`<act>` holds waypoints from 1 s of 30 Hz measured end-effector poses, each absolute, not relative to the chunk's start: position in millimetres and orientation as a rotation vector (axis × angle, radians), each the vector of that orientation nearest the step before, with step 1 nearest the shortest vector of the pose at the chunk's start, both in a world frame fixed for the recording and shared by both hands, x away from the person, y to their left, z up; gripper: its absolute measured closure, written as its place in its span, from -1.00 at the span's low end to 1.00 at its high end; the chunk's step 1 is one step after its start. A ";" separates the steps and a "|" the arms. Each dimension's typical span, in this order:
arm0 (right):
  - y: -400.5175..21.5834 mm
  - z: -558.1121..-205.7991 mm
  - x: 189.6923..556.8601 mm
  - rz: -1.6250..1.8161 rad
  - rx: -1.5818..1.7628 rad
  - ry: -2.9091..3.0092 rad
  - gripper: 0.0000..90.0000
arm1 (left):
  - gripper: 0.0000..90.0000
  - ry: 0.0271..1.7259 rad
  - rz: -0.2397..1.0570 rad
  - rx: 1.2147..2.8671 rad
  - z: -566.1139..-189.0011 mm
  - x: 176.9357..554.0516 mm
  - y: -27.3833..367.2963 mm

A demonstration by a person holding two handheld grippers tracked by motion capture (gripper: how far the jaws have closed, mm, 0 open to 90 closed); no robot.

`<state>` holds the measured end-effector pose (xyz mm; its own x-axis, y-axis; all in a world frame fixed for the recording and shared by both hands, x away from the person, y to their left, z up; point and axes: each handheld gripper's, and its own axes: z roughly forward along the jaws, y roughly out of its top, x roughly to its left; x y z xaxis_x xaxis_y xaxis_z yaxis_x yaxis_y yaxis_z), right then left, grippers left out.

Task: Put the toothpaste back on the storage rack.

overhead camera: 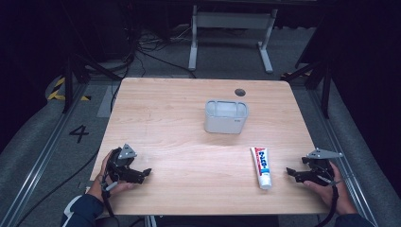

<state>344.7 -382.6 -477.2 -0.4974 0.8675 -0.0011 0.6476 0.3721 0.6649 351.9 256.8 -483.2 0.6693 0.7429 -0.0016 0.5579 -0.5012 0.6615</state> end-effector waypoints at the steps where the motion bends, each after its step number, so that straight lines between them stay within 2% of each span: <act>1: -381.9 -476.0 344.6 0.865 1.324 2.287 -0.53 | -1.00 0.983 0.356 2.245 -483.5 351.0 257.9; 12: -368.1 -458.7 341.5 0.909 1.340 2.270 -0.45 | -0.99 0.960 0.341 2.250 -483.9 352.7 258.6; 30: -316.1 -437.5 344.8 0.980 1.212 2.342 -0.44 | -0.99 0.957 0.349 2.253 -483.5 352.4 258.8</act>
<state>344.8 -316.1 -437.5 -0.5852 0.8105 0.0236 0.5856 0.4024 0.7037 352.4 258.8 -483.5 0.6969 0.7170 -0.0110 0.5421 -0.5167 0.6626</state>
